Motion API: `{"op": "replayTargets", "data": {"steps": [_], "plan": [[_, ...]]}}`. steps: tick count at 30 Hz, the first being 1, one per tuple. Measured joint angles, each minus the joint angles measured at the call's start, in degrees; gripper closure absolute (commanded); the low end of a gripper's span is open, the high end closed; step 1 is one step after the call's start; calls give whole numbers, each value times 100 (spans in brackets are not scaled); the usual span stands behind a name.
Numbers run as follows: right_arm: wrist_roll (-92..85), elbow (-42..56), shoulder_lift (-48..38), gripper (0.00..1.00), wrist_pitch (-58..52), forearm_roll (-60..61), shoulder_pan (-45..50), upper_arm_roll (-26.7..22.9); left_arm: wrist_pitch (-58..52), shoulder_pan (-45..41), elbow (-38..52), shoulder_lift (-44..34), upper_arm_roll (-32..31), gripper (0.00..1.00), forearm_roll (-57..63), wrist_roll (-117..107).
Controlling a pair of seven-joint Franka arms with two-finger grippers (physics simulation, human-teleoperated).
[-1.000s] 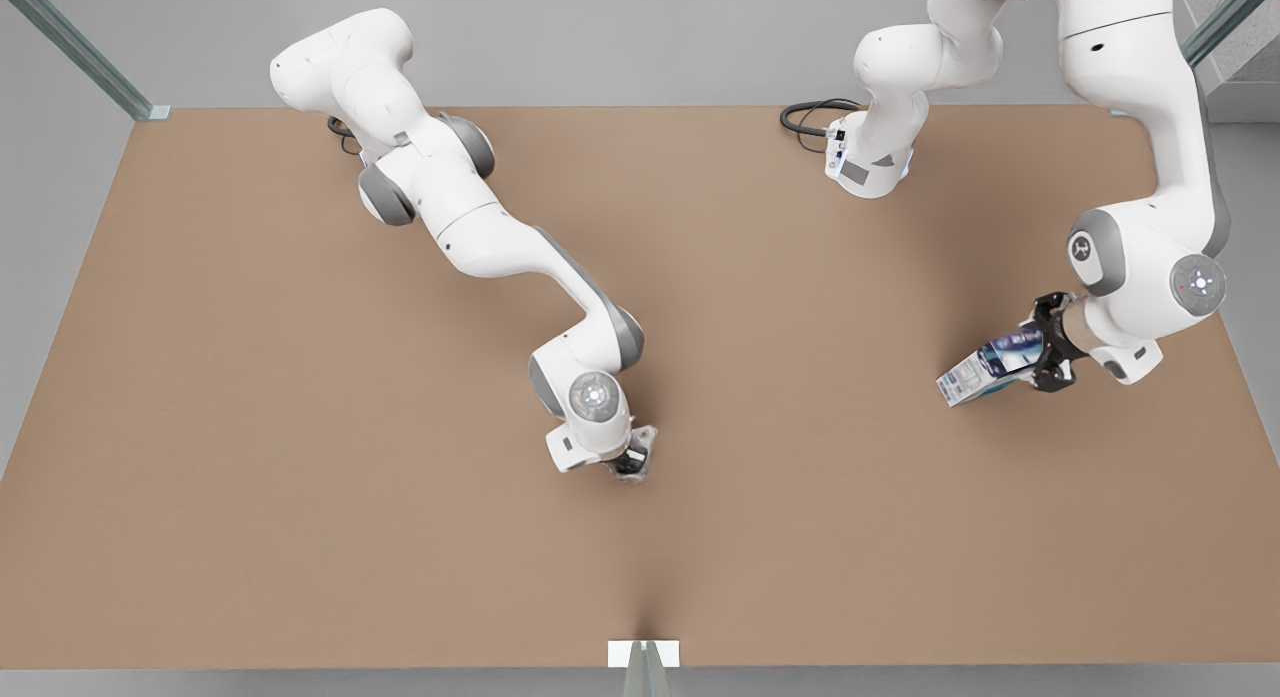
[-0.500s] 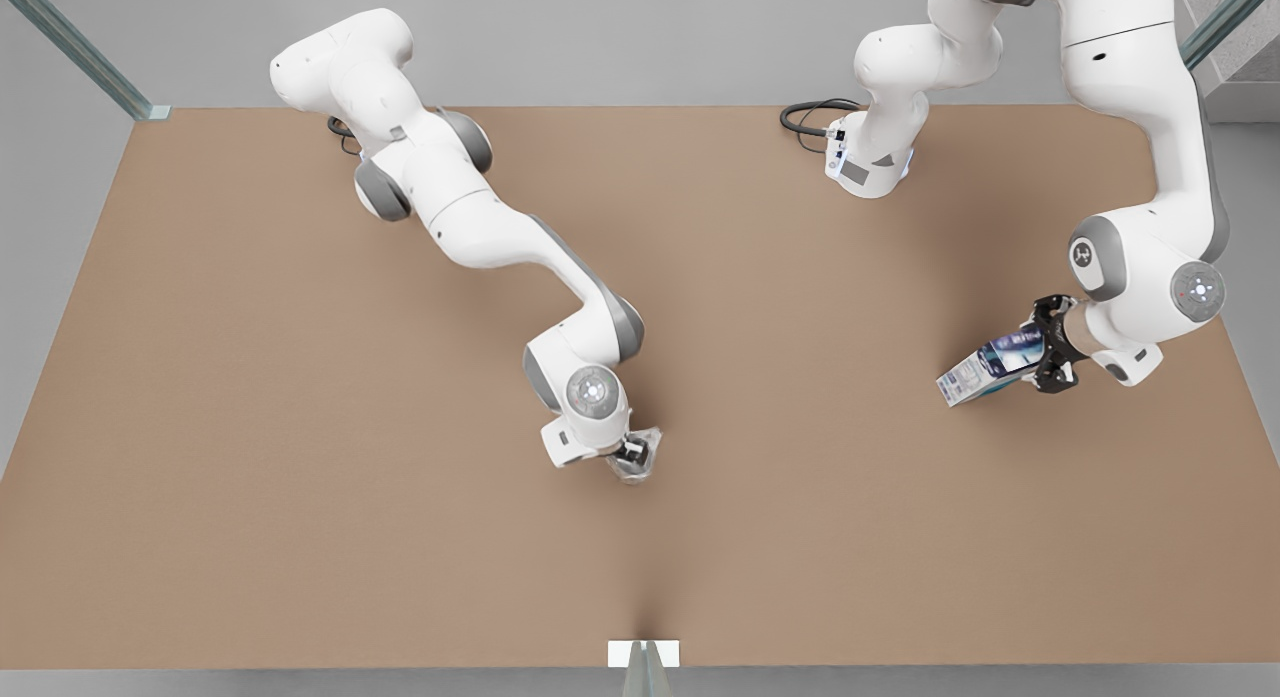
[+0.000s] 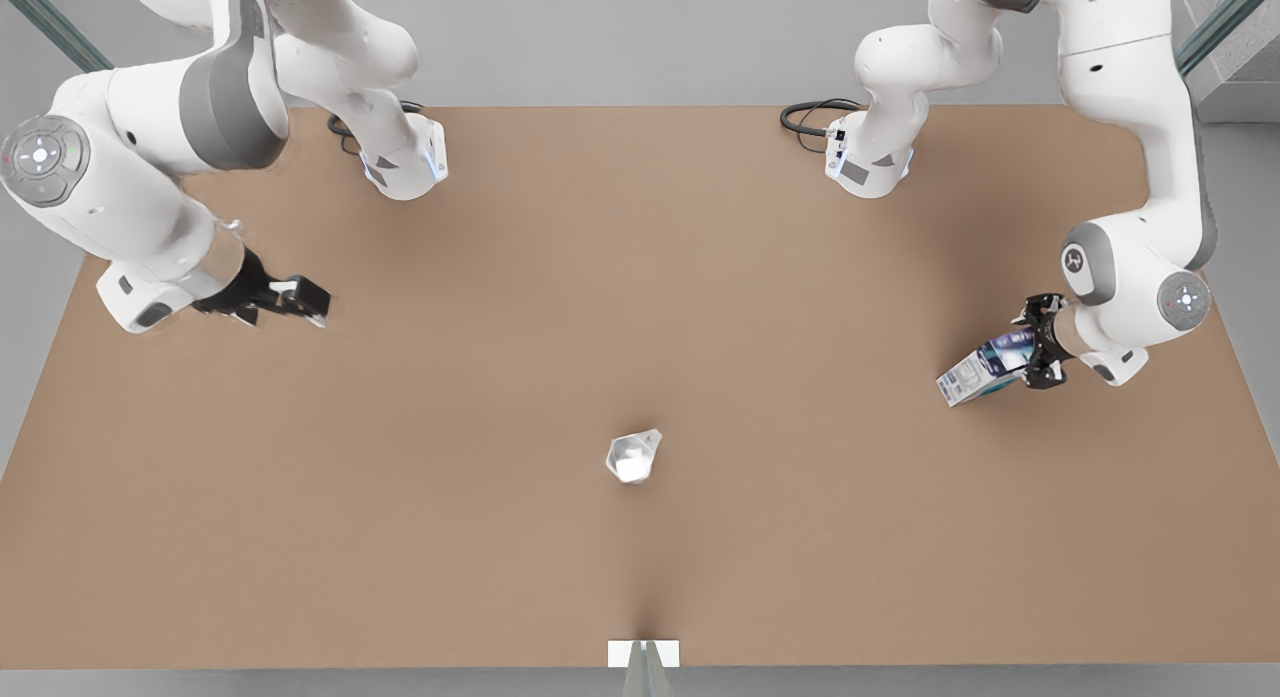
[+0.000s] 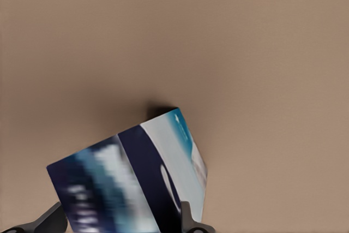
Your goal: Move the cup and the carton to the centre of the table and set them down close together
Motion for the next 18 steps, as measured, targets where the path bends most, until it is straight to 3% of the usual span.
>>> {"op": "replayTargets", "data": {"steps": [1,3,7,8,9,15,17,18], "plan": [[-53,-77,7,0,-34,27,98,-2,0,-4,7,57,0,0,-2,0],[-1017,-1765,-872,0,1264,2,-134,4,9,-2,9,120,-5,0,-4,0],[-1002,-1358,-880,0,1096,9,-838,-37,35,-2,9,160,-5,0,-6,8],[-1027,-1243,-880,0,1073,-70,-991,-5,35,-4,9,160,-9,10,-6,8],[-1012,-1211,-866,0,1037,-303,-1067,7,44,-4,9,160,-9,12,-6,8],[-1002,-1049,-555,0,1059,-126,-1010,2,71,-2,18,239,-9,12,-24,8],[-997,-1067,-504,0,1043,-11,-628,2,77,-3,17,239,-7,38,-38,2],[-1001,-1055,-460,0,1050,-11,-373,8,88,-1,16,238,-6,40,-74,15]]}}
